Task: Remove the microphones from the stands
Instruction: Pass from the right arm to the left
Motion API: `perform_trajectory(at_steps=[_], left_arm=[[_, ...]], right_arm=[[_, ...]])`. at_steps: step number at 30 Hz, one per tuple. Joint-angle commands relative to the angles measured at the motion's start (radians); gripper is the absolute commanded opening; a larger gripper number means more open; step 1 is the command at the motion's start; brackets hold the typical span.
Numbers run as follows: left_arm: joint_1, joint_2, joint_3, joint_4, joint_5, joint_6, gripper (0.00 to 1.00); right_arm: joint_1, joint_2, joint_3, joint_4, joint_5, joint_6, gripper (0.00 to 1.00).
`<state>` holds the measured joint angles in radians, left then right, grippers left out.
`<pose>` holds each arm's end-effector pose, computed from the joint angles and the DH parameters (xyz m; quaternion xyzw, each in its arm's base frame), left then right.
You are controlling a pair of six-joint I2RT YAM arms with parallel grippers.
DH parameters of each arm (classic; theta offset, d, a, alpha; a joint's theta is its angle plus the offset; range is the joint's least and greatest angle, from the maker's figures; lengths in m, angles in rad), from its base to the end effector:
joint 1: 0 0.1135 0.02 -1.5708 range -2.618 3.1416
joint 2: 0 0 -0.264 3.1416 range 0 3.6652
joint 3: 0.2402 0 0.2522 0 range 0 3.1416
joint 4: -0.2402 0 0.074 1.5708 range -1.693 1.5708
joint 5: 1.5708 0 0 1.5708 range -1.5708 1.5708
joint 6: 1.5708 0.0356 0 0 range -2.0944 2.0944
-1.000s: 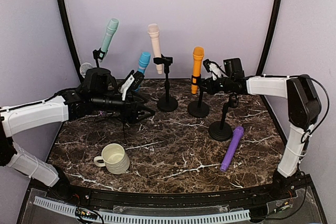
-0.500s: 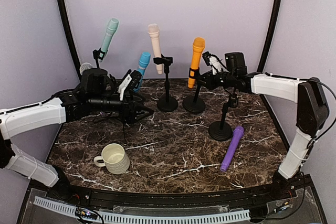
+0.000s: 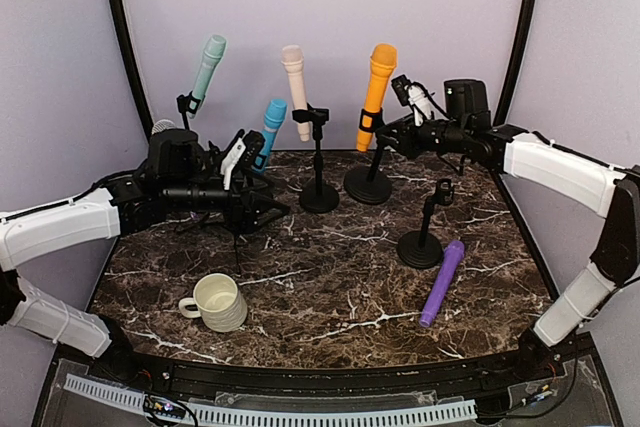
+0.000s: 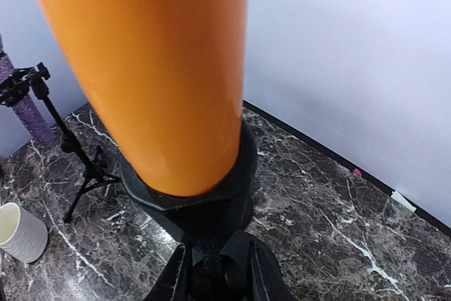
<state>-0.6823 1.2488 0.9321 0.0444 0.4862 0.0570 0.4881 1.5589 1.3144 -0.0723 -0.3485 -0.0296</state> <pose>0.2142 -0.1955 0.3163 0.4150 0.6683 -0.3629 0.4994 0.3221 0.1848 0.3429 -0.3025 0.7449 0.2680 0.5308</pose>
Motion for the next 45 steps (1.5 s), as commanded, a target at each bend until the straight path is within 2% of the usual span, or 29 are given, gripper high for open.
perform_trajectory(at_steps=[1, 9, 16, 29, 34, 40, 45], left_arm=[[0.004, -0.027, 0.060, -0.006, -0.011, 0.024, 0.87], [0.003, -0.005, 0.173, -0.028, 0.020, 0.029, 0.87], [0.003, 0.077, 0.210, 0.047, 0.181, -0.048, 0.87], [0.003, 0.203, 0.176, 0.244, 0.354, -0.161, 0.87], [-0.004, 0.237, 0.158, 0.316, 0.378, -0.195, 0.87], [-0.031, 0.287, 0.157, 0.331, 0.355, -0.192, 0.81], [-0.040, 0.314, 0.161, 0.346, 0.327, -0.196, 0.60]], right_arm=[[0.079, -0.086, 0.047, 0.027, -0.021, -0.022, 0.00], [0.229, -0.157, -0.071, 0.026, 0.026, -0.003, 0.00], [0.327, -0.158, -0.139, 0.014, 0.038, -0.005, 0.00], [0.387, -0.150, -0.256, 0.068, 0.049, -0.006, 0.00], [0.401, -0.134, -0.278, 0.114, 0.064, 0.000, 0.00], [0.406, -0.128, -0.284, 0.133, 0.061, 0.009, 0.00], [0.409, -0.124, -0.291, 0.134, 0.057, 0.007, 0.00]])
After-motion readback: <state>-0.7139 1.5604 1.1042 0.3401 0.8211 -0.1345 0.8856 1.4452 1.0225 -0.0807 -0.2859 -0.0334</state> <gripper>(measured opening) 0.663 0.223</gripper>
